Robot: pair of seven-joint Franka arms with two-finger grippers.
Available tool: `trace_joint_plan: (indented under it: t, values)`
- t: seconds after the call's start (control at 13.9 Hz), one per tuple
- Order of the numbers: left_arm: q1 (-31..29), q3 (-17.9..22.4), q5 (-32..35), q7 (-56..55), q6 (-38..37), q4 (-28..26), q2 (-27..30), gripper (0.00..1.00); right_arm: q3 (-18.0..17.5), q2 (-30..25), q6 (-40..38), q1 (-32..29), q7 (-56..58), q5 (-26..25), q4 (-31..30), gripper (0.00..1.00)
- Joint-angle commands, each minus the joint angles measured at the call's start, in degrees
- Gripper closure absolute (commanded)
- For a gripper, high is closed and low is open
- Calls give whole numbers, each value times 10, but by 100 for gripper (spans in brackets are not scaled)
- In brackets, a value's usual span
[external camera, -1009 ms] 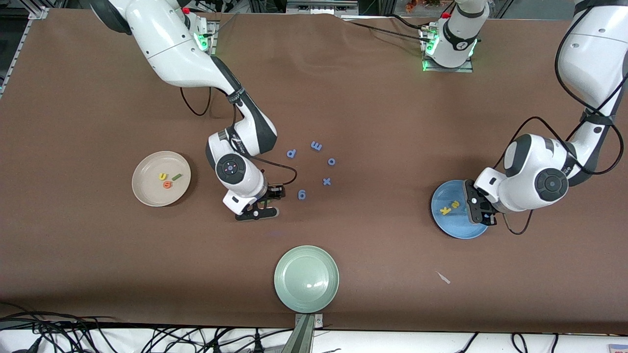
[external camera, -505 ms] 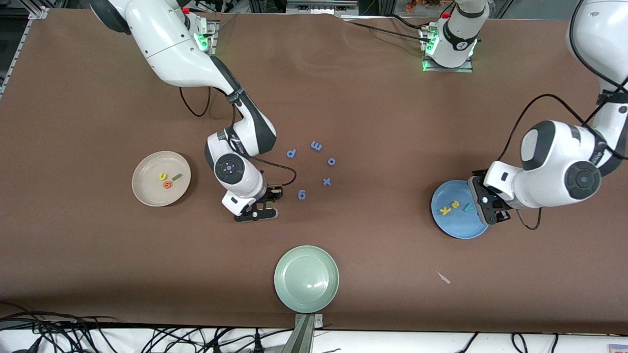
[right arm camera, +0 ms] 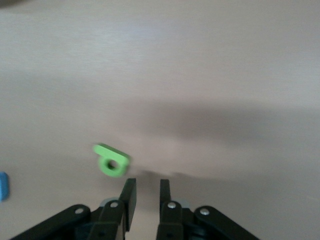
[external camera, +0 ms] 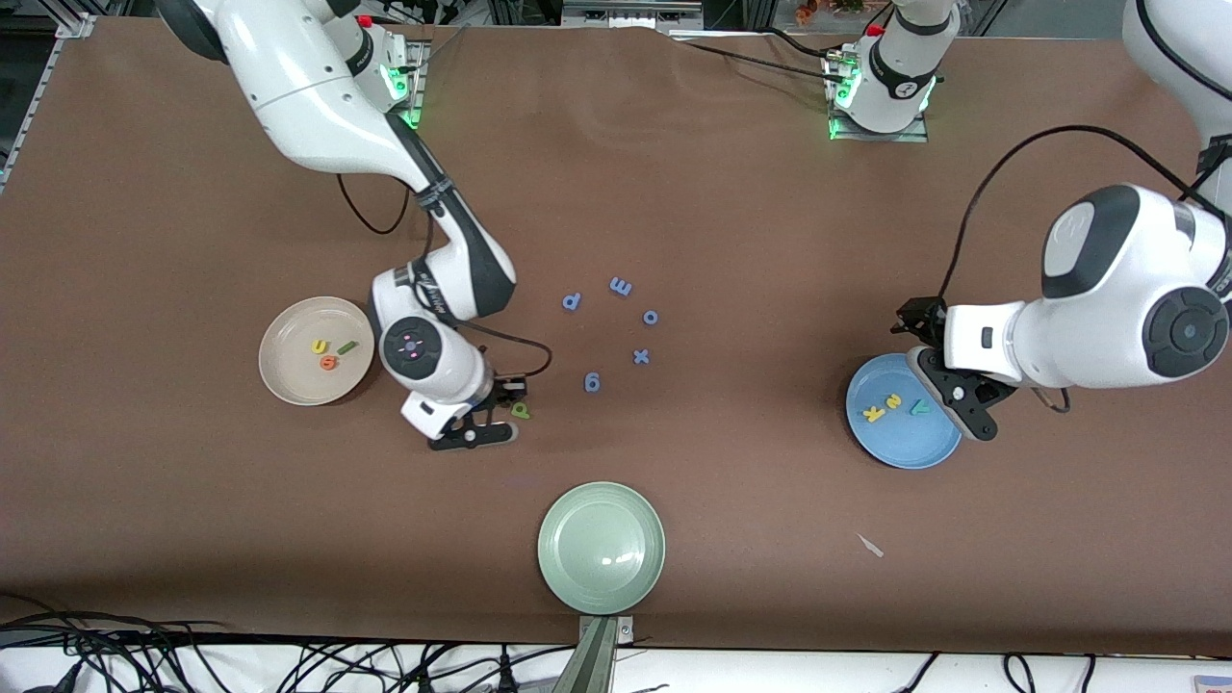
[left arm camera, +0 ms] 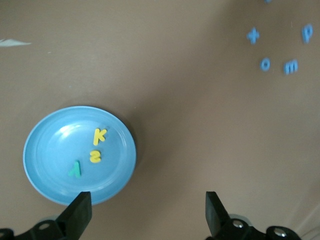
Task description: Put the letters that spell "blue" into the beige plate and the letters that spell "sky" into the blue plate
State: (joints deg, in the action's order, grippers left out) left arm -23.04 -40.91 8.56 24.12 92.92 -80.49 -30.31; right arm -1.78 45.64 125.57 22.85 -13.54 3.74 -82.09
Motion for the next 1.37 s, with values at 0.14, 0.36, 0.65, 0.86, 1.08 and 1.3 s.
trace_joint_plan:
  t: [0.14, 0.36, 0.65, 0.86, 1.08, 1.3]
  values:
    - [111, 83, -8, -261, -34, -4, 102, 0, 2, -24, -32, -5, 14, 4, -5, 63]
    - [231, 271, -83, -315, -34, -14, 159, 0, -1, -18, -25, 2, 9, 4, 2, 12]
    - [279, 389, -119, -309, 78, -155, 255, 0, -5, -16, -27, 20, 24, -2, 11, 0]
    - [271, 390, -110, -307, 138, -237, 303, 0, -4, 2, 5, 32, 83, -3, 12, 0]
    - [270, 388, -83, -312, 138, -237, 303, 0, -4, 10, 23, 39, 209, -4, 12, 0]
    - [270, 389, -76, -315, 133, -225, 292, 0, -4, 13, 33, 39, 304, -4, 14, 0]
